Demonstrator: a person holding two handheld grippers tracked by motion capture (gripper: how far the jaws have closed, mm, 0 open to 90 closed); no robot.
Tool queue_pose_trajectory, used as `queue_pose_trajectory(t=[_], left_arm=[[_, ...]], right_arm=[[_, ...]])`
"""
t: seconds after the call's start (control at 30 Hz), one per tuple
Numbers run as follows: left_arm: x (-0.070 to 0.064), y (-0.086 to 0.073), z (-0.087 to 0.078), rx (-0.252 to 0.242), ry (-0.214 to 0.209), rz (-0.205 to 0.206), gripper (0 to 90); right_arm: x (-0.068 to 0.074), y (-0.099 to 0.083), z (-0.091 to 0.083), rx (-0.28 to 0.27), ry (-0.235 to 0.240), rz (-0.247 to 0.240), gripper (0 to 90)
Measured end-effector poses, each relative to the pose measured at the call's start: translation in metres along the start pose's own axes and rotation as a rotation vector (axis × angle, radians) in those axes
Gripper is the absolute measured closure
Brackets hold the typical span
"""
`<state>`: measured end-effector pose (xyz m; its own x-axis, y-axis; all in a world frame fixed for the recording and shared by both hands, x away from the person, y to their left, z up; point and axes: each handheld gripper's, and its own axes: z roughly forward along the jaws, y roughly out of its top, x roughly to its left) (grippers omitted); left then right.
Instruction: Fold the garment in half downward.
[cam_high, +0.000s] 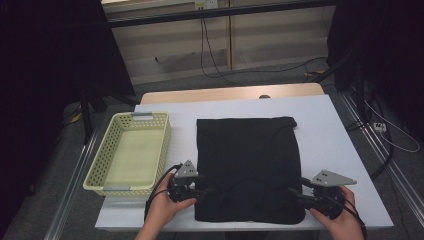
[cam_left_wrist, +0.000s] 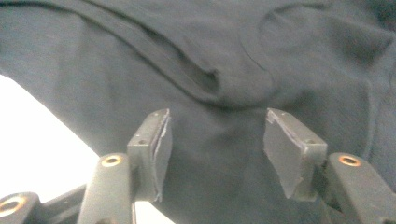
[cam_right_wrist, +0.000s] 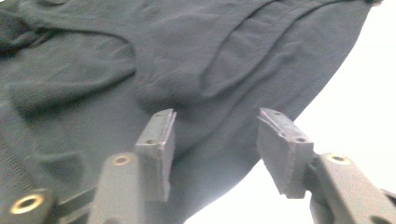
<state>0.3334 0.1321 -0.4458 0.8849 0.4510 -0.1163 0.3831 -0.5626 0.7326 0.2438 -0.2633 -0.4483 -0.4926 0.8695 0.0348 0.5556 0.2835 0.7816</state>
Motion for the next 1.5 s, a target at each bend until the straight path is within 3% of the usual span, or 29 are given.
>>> queue_pose_trajectory(t=[0.2,0.3,0.37,0.43,0.47,0.53,0.6,0.67,0.7,0.73,0.87,0.93,1.0,1.1,1.13,1.2,1.37,1.47,1.5], left_arm=[[-0.005,-0.005,-0.005,0.011,0.012,0.008,49.6],[-0.008,-0.009,-0.008,0.025,0.026,0.017,50.2],[-0.010,-0.011,-0.009,0.019,0.037,0.014,50.1],[-0.011,-0.013,-0.009,0.018,0.040,0.011,49.9],[-0.011,-0.013,-0.009,0.024,0.034,0.005,49.9],[-0.010,-0.015,-0.009,0.022,0.038,0.000,50.0],[-0.009,-0.016,-0.009,0.014,0.032,-0.009,50.3],[-0.009,-0.016,-0.008,0.015,0.031,-0.007,50.6],[-0.010,-0.015,-0.008,0.021,0.049,-0.003,50.5],[-0.010,-0.015,-0.008,0.019,0.033,-0.003,50.3],[-0.010,-0.015,-0.007,0.018,0.032,-0.001,50.0],[-0.010,-0.016,-0.007,0.011,0.034,-0.007,49.8],[-0.010,-0.014,-0.007,0.024,0.034,0.002,49.9],[-0.012,-0.013,-0.006,0.033,0.051,0.003,50.8],[-0.013,-0.013,-0.006,0.033,0.051,0.004,51.2],[-0.013,-0.013,-0.006,0.037,0.055,0.007,52.6],[-0.012,-0.013,-0.007,0.040,0.053,0.012,54.8],[-0.012,-0.013,-0.007,0.038,0.055,0.006,54.8],[-0.012,-0.013,-0.007,0.039,0.052,0.010,55.1]], right_arm=[[0.005,-0.004,0.001,0.060,-0.025,-0.027,61.3],[0.004,-0.007,0.001,0.069,-0.019,0.016,65.4],[0.005,-0.007,0.001,0.074,-0.030,0.015,76.2],[0.005,-0.007,0.000,0.080,-0.005,0.012,88.3],[0.005,-0.007,-0.001,0.084,0.002,0.018,89.7],[0.004,-0.006,-0.006,0.087,-0.032,0.000,90.0],[0.000,-0.005,-0.018,0.040,-0.058,0.028,90.0],[-0.004,-0.010,-0.025,0.018,-0.045,0.072,88.6],[-0.003,-0.015,-0.027,0.021,-0.024,0.076,86.7],[-0.001,-0.017,-0.028,0.024,-0.011,0.074,85.0],[0.007,-0.023,-0.029,0.019,0.000,0.070,74.1],[0.009,-0.026,-0.025,0.044,0.009,0.073,66.9],[0.009,-0.028,-0.022,0.042,-0.004,0.084,61.0],[0.009,-0.026,-0.020,0.049,-0.014,0.086,59.3],[0.010,-0.027,-0.020,0.048,-0.016,0.085,62.0],[0.011,-0.026,-0.021,0.060,0.029,0.096,78.9],[0.018,-0.028,-0.028,0.072,0.061,0.066,85.7],[0.023,-0.029,-0.039,0.027,0.058,0.013,89.0],[0.024,-0.028,-0.043,0.034,0.049,0.017,89.1]])
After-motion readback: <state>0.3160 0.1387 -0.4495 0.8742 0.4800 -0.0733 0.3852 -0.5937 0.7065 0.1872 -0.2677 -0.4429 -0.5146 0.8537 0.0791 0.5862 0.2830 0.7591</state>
